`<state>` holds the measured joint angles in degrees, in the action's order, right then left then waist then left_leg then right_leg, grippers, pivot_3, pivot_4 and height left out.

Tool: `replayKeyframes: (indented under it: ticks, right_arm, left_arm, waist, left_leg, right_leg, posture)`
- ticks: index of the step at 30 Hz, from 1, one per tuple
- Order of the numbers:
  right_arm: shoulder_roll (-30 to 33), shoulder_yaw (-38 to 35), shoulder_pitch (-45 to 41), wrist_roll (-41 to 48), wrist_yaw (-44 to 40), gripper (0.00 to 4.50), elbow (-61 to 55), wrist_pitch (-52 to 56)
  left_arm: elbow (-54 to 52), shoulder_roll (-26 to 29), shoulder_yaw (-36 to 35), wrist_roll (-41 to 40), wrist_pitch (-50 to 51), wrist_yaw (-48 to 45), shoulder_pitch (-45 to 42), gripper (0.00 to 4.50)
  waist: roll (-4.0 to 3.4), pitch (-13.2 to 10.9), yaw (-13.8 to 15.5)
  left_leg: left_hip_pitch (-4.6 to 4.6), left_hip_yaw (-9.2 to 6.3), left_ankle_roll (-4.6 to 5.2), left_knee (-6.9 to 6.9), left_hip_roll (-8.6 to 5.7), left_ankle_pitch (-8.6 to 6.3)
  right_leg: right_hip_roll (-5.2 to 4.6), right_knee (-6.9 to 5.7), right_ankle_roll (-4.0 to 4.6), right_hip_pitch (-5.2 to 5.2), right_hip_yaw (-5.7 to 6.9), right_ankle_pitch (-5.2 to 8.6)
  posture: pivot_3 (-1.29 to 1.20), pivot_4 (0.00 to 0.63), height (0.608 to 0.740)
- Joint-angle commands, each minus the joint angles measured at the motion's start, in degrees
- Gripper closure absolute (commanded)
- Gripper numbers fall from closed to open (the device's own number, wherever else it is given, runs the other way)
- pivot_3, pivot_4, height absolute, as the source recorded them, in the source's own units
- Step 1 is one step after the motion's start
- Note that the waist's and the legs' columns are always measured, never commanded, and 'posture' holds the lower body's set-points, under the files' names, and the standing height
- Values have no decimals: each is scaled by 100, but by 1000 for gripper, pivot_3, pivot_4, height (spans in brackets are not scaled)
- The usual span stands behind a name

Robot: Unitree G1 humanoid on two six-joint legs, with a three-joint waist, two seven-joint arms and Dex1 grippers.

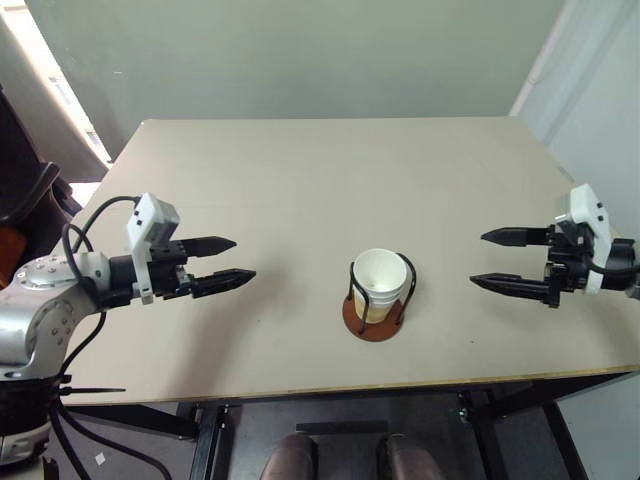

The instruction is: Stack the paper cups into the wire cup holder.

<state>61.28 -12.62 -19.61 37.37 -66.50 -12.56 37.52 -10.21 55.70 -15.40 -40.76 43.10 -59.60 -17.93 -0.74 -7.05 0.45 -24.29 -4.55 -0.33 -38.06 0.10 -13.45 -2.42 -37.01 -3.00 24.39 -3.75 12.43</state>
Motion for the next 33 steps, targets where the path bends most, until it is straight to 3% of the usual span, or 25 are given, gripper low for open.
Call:
replayKeyframes:
  ticks: [1,33]
  right_arm:
    - [74,-192,-55,25,-56,0,-73,-69]
    - [9,24,-334,-209,-175,0,186,-235]
  left_arm:
    - [-160,39,-74,-32,9,30,-97,266]
    - [-265,-5,-127,7,-71,150,84,266]
  waist:
    - [0,0,0]
    - [1,-1,0]
  left_leg:
    - [0,0,0,0,0,0]
    - [0,-1,-5,4,0,-5]
  right_leg:
    - [0,0,0,0,0,0]
    - [0,3,5,1,-2,3]
  posture:
    - [0,150,740]
    - [0,150,740]
